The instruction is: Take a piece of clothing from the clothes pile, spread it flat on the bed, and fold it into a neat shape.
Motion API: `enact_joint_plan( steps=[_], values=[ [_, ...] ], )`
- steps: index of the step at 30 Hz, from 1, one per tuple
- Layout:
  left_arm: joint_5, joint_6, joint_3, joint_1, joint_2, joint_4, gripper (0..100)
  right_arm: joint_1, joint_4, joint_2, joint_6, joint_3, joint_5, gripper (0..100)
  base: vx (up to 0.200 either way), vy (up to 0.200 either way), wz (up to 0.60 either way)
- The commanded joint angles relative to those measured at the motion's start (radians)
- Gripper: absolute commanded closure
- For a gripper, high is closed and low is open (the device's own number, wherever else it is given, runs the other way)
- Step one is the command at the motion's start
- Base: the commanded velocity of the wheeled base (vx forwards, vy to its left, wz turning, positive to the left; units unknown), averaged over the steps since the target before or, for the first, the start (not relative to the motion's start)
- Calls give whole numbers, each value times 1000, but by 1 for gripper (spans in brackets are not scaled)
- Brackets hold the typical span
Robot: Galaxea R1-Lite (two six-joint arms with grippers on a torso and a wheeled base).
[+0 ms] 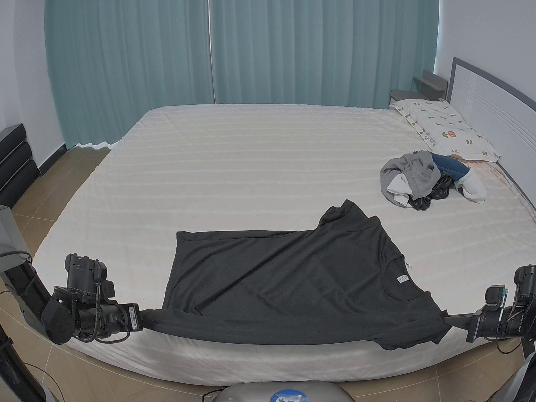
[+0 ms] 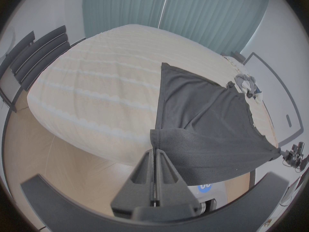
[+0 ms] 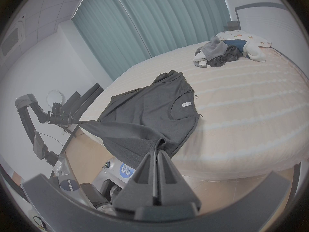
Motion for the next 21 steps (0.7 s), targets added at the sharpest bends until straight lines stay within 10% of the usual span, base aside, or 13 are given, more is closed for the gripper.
enact_joint_plan(
  steps=[1, 21],
  values=[
    [0, 33, 2, 0, -75, 61, 100, -17, 41, -66, -39, 17, 0, 100, 0, 0, 0],
    [12, 191, 58, 0, -164, 199, 100, -67, 277, -139, -241, 17, 0, 100, 0, 0, 0]
  ],
)
